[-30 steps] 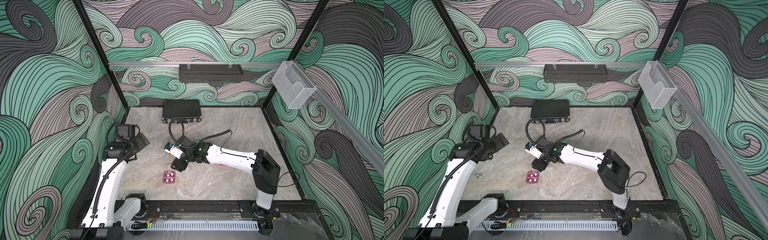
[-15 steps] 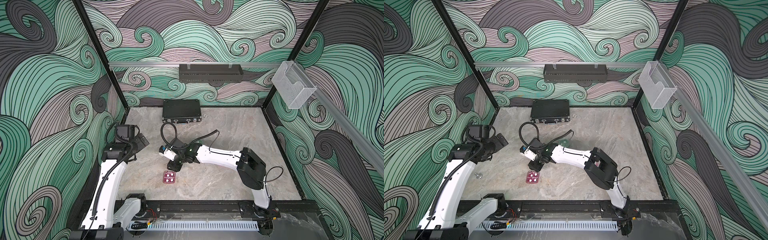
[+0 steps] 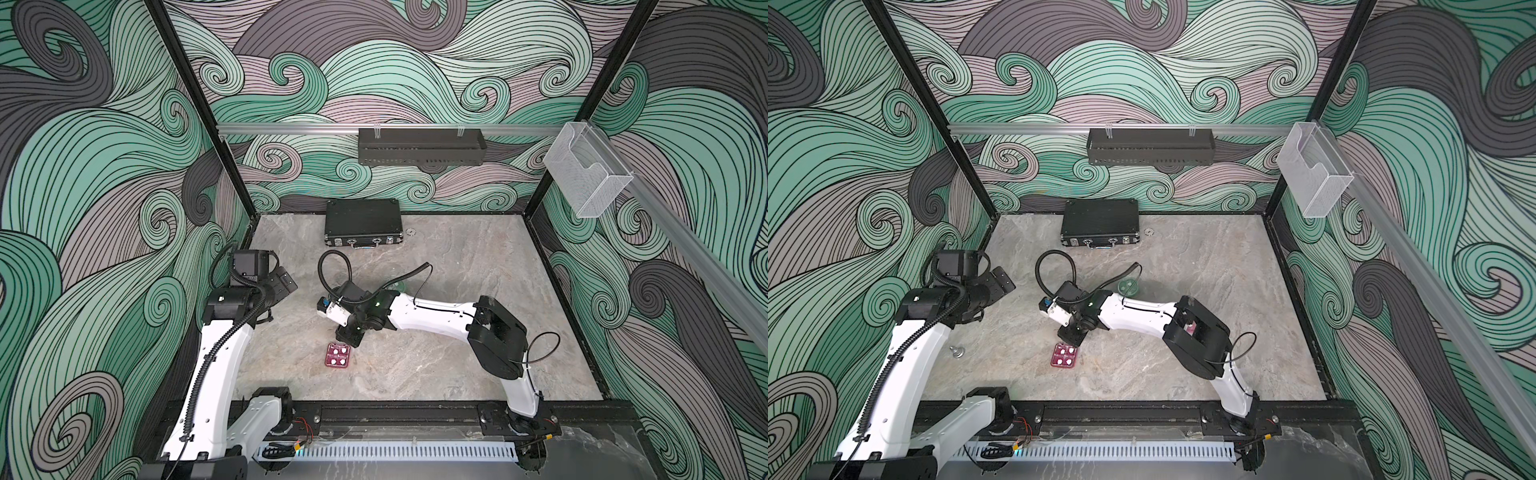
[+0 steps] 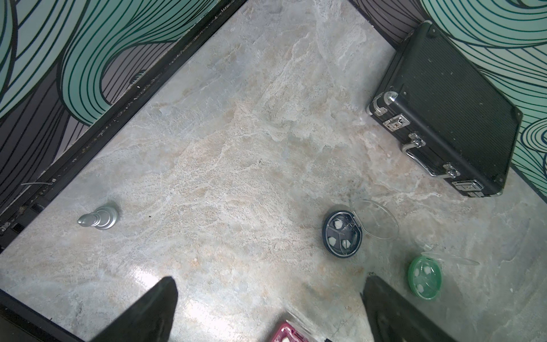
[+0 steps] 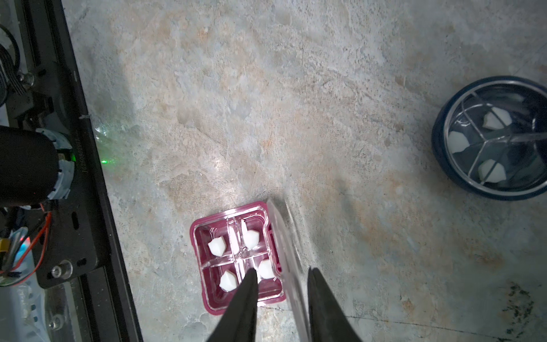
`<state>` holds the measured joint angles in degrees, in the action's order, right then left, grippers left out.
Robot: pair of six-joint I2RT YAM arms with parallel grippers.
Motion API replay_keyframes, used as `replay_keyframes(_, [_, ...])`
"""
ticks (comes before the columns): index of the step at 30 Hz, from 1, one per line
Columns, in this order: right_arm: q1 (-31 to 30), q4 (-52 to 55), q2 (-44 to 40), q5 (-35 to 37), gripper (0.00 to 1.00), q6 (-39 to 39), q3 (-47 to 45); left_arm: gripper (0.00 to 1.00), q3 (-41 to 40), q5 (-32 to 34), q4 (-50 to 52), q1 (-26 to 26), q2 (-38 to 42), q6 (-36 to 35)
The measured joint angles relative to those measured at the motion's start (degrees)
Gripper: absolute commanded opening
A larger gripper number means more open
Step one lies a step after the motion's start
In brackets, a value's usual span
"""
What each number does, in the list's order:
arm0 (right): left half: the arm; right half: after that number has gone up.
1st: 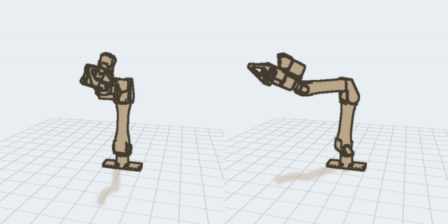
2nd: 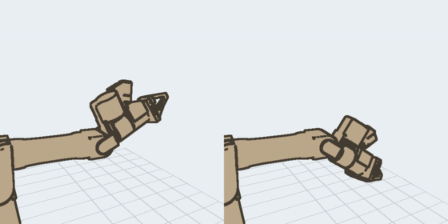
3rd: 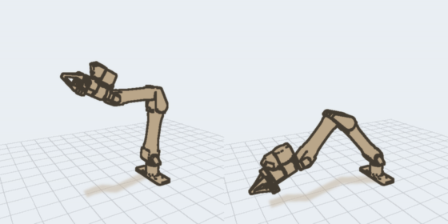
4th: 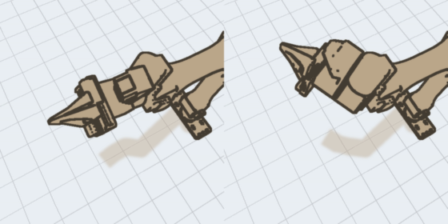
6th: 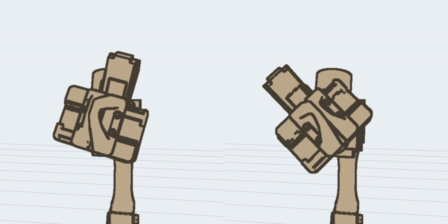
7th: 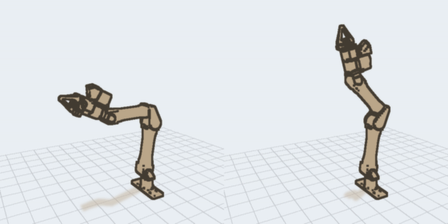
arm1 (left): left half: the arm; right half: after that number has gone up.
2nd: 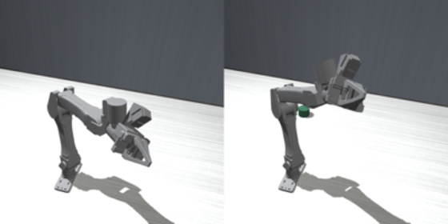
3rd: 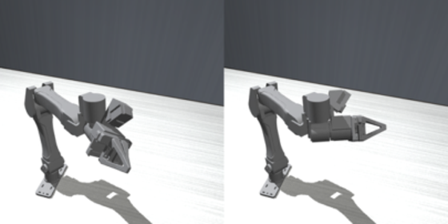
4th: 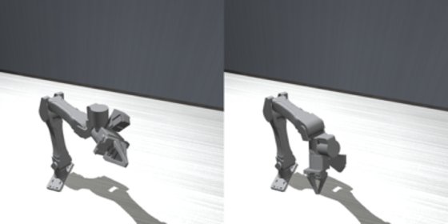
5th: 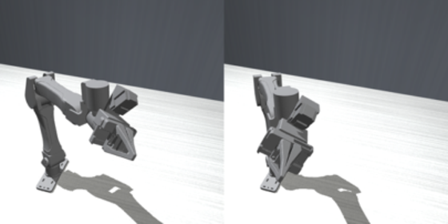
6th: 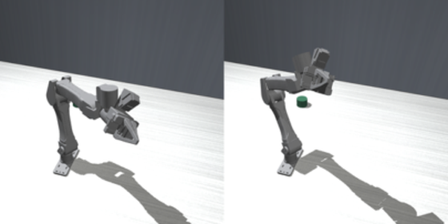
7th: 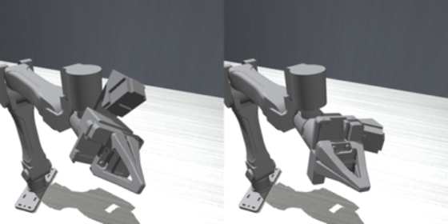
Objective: Close pillboxes
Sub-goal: Move the pillbox to the center of the board.
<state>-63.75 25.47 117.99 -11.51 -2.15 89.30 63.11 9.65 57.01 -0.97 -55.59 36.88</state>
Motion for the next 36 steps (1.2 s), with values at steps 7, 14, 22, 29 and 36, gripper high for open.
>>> replay_keyframes(7, [0.0, -1.2, -0.9, 2.2, 0.13, 0.9, -3.3, 0.99, 0.0, -0.1, 0.0, 0.0, 0.0, 0.0])
replay_keyframes(14, [0.0, -2.7, -3.6, 5.0, 0.02, 2.3, -7.1, 0.99, -0.1, -0.6, -0.1, 0.0, 0.0, 0.0])
replay_keyframes(22, [1.2, -6.1, -10.8, 10.0, 0.00, 5.2, -14.6, 0.99, -1.5, -3.5, -0.9, 0.0, 0.0, 0.0])
replay_keyframes(29, [5.6, -8.9, -19.1, 14.5, 0.00, 9.0, -24.1, 0.99, -6.2, -8.9, -3.1, 0.4, 0.1, 0.2])
replay_keyframes(36, [10.5, -10.1, -27.6, 20.3, 0.00, 14.1, -35.7, 0.97, -12.8, -15.6, -8.9, 4.0, -0.1, 1.5])
